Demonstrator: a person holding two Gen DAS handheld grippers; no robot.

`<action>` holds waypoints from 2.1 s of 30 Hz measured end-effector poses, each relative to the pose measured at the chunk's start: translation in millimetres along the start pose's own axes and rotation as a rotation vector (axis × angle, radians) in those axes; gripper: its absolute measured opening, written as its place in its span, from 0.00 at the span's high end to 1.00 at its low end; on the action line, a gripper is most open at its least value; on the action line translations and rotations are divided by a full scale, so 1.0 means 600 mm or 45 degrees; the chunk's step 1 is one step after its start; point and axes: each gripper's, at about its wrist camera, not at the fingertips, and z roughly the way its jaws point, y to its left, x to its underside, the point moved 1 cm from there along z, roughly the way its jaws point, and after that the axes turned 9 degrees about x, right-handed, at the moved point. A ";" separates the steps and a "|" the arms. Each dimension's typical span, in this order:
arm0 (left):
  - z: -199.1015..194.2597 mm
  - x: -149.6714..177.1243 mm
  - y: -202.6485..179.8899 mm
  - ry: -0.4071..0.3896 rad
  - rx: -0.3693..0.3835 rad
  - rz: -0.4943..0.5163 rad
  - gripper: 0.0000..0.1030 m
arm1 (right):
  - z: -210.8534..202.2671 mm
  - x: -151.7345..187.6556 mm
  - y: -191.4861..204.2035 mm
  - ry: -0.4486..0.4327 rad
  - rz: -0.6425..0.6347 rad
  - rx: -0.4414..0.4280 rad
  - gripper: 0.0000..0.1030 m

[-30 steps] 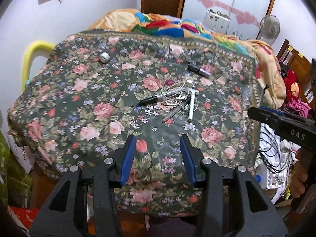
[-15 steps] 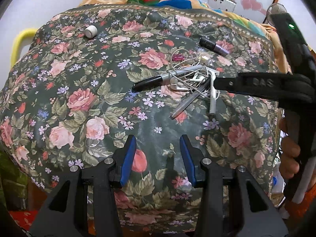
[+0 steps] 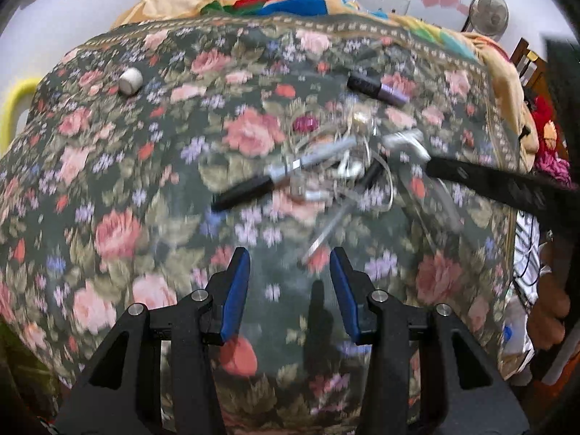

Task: Collect trash
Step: 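Grasp the white razor with the right tool while the left tool reaches for the black marker, then grasp the black Sharpie marker with the left tool and lift it, then carry the razor and marker with both tools down to the white bin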

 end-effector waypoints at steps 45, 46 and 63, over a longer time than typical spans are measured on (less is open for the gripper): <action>-0.021 0.090 0.045 0.106 -0.105 0.044 0.87 | 0.001 0.100 -0.053 0.082 -0.102 0.117 0.89; -0.021 0.092 0.041 0.105 -0.120 0.063 0.87 | 0.001 0.101 -0.055 0.082 -0.088 0.108 0.89; -0.018 0.077 0.041 0.023 -0.086 -0.045 0.89 | 0.008 0.085 -0.035 0.046 -0.067 0.138 0.92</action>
